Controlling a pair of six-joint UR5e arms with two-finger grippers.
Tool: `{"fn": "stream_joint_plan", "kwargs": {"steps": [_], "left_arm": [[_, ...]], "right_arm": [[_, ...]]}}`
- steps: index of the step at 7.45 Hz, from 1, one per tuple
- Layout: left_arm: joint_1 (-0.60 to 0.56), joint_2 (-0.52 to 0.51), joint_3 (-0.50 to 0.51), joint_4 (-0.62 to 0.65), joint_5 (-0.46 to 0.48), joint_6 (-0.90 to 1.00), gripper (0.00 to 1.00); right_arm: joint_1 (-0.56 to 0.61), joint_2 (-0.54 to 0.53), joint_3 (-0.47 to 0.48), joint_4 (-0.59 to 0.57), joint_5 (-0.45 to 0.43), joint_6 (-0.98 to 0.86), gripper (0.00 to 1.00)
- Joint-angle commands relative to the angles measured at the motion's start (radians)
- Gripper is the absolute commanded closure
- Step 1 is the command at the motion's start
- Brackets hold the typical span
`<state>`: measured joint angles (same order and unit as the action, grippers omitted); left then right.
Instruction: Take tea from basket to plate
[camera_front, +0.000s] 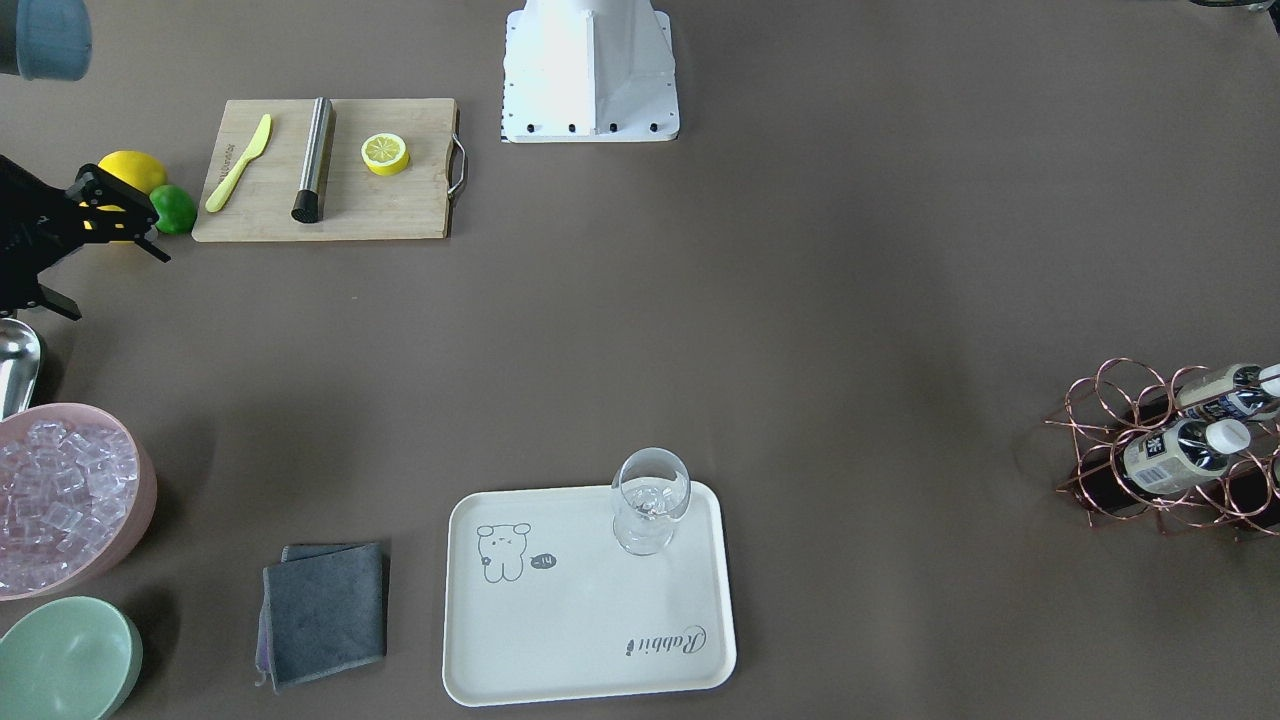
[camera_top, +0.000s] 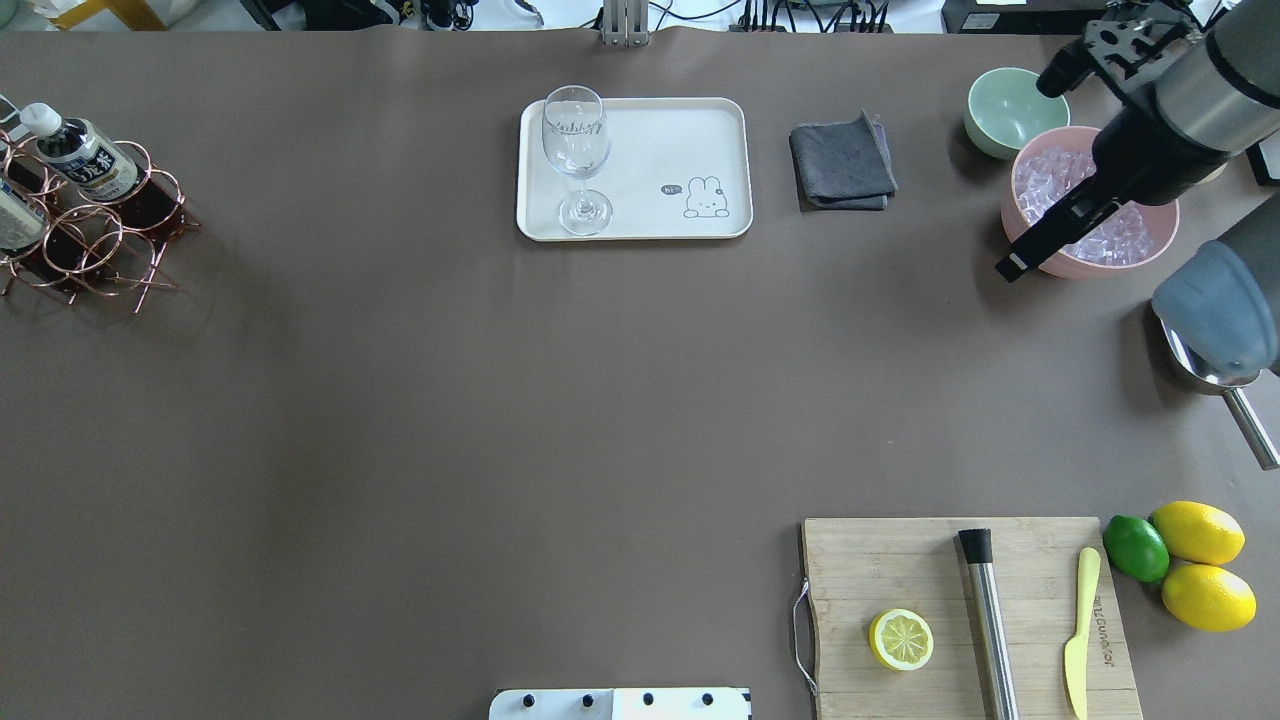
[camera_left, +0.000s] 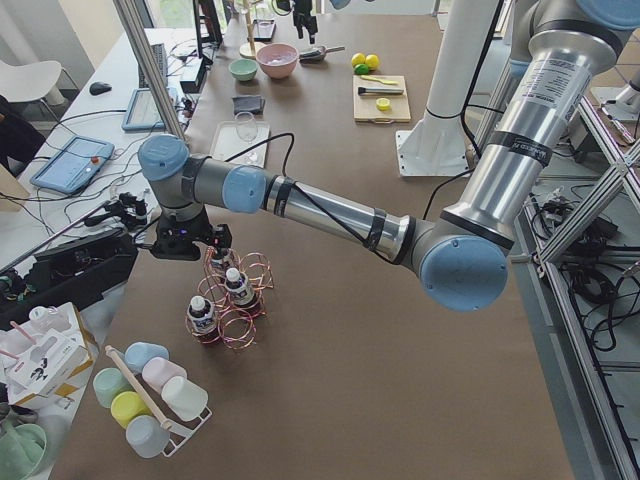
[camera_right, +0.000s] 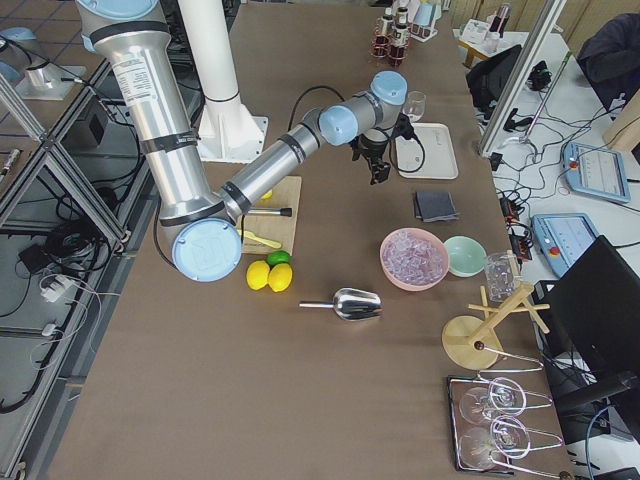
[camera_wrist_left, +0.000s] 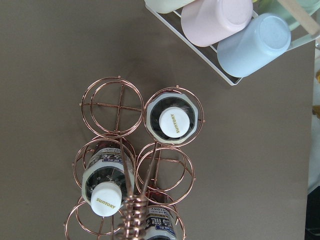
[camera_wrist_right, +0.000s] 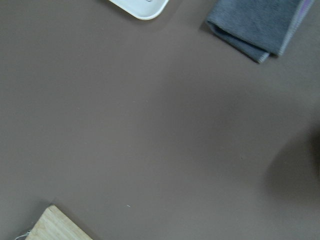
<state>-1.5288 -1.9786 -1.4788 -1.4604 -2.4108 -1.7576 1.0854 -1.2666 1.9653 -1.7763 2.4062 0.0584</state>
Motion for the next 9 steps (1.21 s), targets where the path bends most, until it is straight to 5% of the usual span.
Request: {"fn": "stream_joint_plan", "kwargs": {"steps": [1,2,3,4,7,9], "left_arm": [[0.002,0.058,-0.064,0.002,-0.001,0.004,0.44],[0.002,0.072,-0.080,0.003,-0.001,0.004,0.59],[0.004,0.073,-0.078,0.003,-0.001,-0.002,0.88],[0.009,0.072,-0.074,0.003,-0.001,-0.003,1.00],[0.001,0.031,-0.029,0.012,-0.028,-0.003,1.00],[-0.034,-0.047,-0.140,0.250,-0.065,-0.003,1.00]], "right_arm": [[-0.087,0.078,-0.002,0.001,-0.001,0.017,0.00],[-0.091,0.070,-0.005,0.000,-0.004,0.018,0.00],[-0.096,0.061,-0.005,0.001,-0.009,0.012,0.00],[-0.094,0.061,-0.005,0.001,-0.009,0.005,0.00],[-0.096,-0.011,-0.012,0.110,-0.013,0.001,0.00],[-0.096,-0.016,-0.011,0.121,-0.013,0.001,0.00]]}}
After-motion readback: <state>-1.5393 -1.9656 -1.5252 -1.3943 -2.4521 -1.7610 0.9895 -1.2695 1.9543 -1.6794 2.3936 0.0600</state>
